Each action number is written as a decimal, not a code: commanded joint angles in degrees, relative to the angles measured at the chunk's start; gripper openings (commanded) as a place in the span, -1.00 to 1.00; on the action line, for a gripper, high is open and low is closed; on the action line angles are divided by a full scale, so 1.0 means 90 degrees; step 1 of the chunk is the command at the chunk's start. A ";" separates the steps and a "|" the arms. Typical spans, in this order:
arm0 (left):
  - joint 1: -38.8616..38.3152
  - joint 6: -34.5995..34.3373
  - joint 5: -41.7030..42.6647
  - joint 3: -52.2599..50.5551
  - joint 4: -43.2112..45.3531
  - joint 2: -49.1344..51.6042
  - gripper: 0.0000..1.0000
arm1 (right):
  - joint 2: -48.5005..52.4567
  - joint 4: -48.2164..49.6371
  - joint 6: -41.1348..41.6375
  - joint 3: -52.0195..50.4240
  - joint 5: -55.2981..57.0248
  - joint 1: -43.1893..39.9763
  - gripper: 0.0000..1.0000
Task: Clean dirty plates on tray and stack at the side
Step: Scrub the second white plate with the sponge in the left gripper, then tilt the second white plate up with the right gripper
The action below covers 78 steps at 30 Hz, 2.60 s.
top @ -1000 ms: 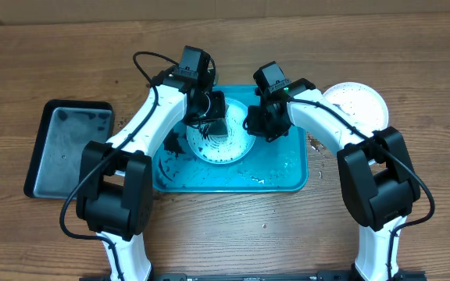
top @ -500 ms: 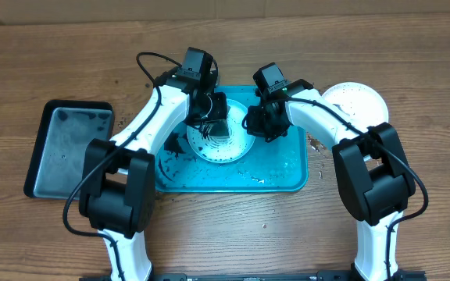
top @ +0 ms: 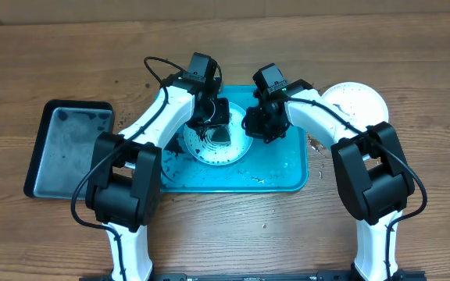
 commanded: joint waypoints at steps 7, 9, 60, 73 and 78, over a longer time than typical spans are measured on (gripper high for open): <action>0.0032 0.0083 -0.0896 -0.0036 -0.0177 0.0843 -0.91 | 0.0095 -0.0175 -0.0017 0.0126 0.0005 -0.0029 -0.92; 0.0107 0.0085 -0.1719 -0.0017 -0.0367 0.0794 -0.91 | 0.0095 -0.0221 -0.0019 0.0126 0.0012 -0.0029 -0.92; 0.0782 -0.0520 -0.3679 0.1775 -0.2016 0.0376 -0.91 | 0.0085 -0.0308 -0.0019 0.0134 0.0321 -0.0029 -0.93; 0.2970 -0.1066 -0.1802 0.1775 -0.2076 -0.1741 -0.92 | -0.0457 -0.1054 -0.0670 0.1365 0.1897 0.0019 -0.93; 0.4107 -0.1066 -0.1678 0.1768 -0.2647 -0.1715 -0.92 | -0.0515 -0.1957 -0.1088 0.2489 0.3415 0.0308 -0.93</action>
